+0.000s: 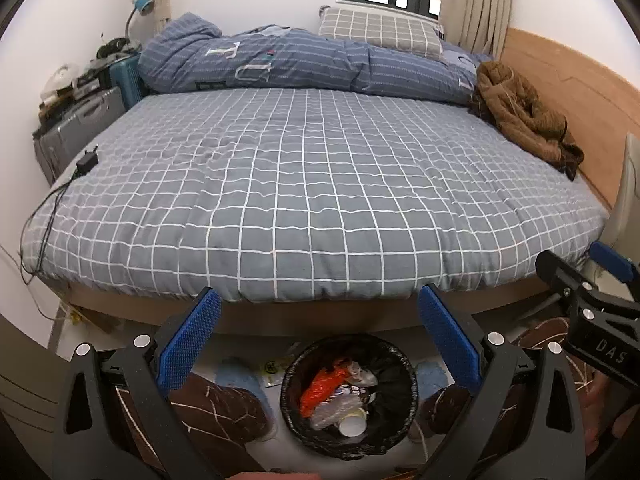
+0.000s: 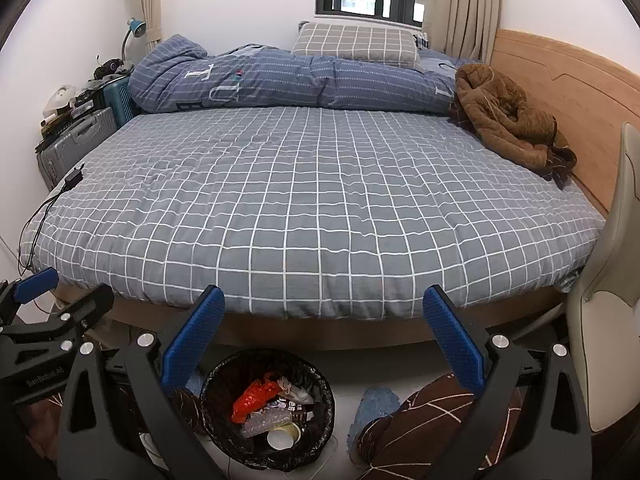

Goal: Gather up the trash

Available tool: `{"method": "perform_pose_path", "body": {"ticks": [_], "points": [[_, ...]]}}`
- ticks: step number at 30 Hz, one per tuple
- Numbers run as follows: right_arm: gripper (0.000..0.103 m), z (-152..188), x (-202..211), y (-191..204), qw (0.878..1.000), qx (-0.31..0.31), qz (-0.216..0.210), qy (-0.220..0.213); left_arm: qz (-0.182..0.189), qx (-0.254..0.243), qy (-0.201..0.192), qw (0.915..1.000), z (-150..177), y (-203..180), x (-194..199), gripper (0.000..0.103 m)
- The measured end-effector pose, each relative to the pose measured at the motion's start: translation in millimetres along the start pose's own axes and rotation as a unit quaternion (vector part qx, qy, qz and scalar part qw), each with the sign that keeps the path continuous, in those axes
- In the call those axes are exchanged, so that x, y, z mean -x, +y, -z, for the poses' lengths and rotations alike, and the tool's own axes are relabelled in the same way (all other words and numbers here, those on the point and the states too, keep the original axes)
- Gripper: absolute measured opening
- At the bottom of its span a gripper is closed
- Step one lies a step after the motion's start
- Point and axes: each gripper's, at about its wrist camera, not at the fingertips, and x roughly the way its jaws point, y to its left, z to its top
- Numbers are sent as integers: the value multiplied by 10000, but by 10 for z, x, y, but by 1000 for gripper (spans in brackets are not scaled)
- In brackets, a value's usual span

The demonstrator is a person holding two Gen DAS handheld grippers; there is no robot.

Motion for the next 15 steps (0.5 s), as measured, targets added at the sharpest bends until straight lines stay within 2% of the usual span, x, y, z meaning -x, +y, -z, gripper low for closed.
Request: {"method": "perform_pose_path", "body": {"ticks": [15], "points": [[95, 30, -5, 34, 10000, 37, -23, -9, 10, 62, -15, 10000, 7, 39, 10, 96]]}}
